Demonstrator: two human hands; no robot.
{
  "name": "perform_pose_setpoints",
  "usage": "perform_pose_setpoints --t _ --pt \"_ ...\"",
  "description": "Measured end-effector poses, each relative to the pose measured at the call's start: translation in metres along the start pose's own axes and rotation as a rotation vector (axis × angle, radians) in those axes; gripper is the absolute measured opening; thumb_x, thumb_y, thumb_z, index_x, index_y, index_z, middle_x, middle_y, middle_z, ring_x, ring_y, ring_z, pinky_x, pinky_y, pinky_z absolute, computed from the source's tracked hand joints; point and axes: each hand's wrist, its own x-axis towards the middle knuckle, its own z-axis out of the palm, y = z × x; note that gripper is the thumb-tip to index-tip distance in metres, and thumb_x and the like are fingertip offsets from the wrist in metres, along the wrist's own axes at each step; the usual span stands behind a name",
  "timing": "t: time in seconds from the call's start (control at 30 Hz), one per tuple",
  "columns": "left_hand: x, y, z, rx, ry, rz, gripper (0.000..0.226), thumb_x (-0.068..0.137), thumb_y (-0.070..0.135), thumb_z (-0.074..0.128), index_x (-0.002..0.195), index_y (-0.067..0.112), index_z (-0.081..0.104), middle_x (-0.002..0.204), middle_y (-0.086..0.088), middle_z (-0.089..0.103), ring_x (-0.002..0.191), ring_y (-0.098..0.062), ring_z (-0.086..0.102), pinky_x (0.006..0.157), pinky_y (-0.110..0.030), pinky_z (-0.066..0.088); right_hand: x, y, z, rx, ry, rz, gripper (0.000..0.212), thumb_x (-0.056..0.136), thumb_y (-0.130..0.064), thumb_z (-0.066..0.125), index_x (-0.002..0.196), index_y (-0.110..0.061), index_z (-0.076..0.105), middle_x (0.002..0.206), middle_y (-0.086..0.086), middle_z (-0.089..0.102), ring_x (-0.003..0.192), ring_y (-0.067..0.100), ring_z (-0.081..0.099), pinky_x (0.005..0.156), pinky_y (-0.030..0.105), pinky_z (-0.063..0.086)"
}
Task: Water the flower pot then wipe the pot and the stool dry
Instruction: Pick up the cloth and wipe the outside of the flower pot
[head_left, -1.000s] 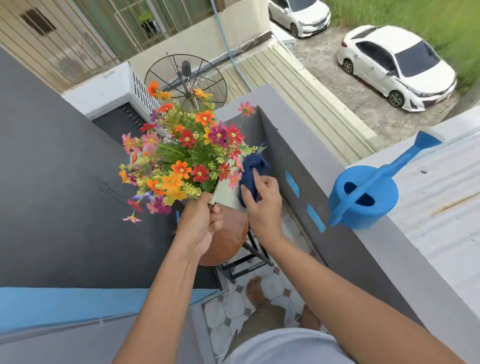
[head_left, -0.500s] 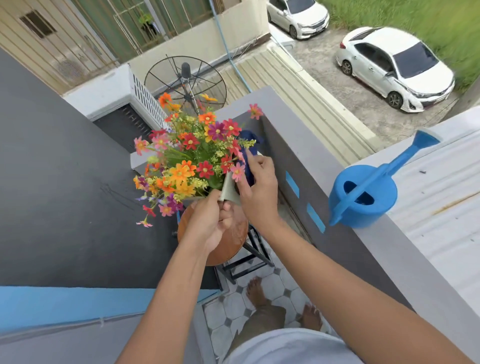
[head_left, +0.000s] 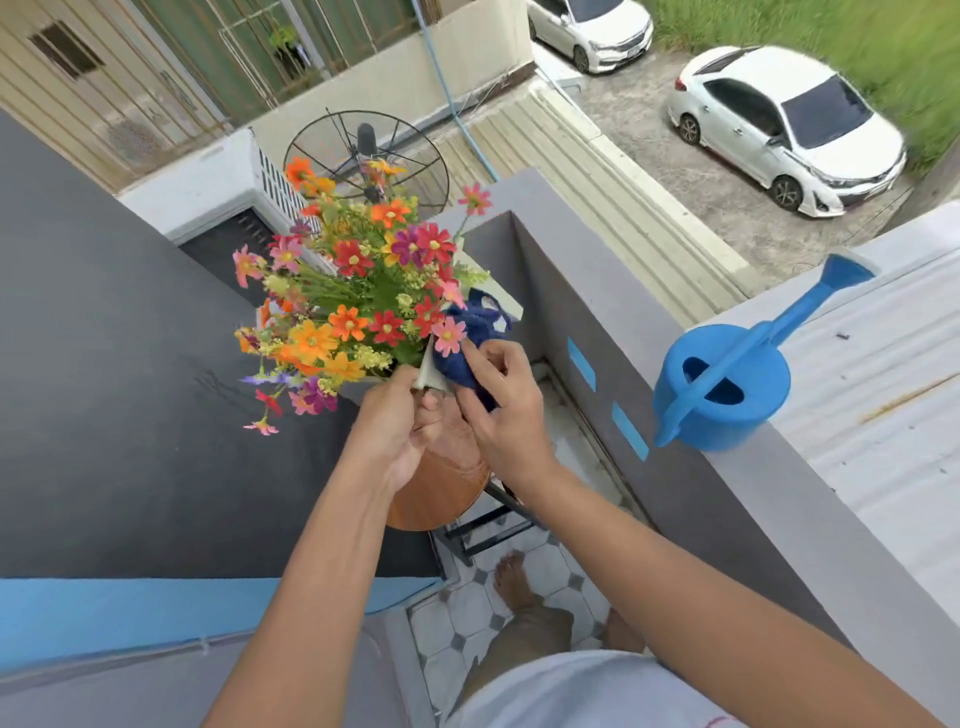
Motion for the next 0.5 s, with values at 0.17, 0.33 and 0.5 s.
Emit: perform_pose_setpoints --t 0.17,0.33,0.5 --pt "-0.001 0.01 -0.004 -0.074 0.004 -0.03 0.021 0.1 0.016 0.035 0.082 0.014 0.045 0.046 0.004 0.04 0.034 -0.006 0.023 0.032 -0.018 0.017 0.002 0.011 -0.01 -0.097 -0.095 -0.244 0.044 0.083 0.004 0.062 0.126 -0.004 0.066 0.105 0.015 0.055 0.096 0.03 0.051 0.085 0.034 0.044" --pt "0.0 0.008 -0.009 -0.096 0.001 -0.039 0.019 0.102 0.016 0.032 0.09 0.012 0.046 0.047 0.003 0.039 0.036 -0.006 0.021 0.034 -0.019 0.015 -0.017 0.036 -0.013 -0.162 -0.13 -0.25 0.034 0.083 0.003 0.059 0.114 -0.004 0.07 0.105 0.014 0.056 0.095 0.03 0.05 0.08 0.041 0.045" --pt "-0.007 0.004 0.0 0.03 -0.021 0.039 0.024 0.1 0.016 0.03 0.087 0.011 0.05 0.05 0.003 0.04 0.037 -0.006 0.022 0.036 -0.02 0.015 0.007 -0.003 -0.006 -0.052 -0.044 -0.19 0.04 0.088 -0.007 0.06 0.127 -0.004 0.065 0.108 0.011 0.052 0.098 0.026 0.052 0.086 0.031 0.045"
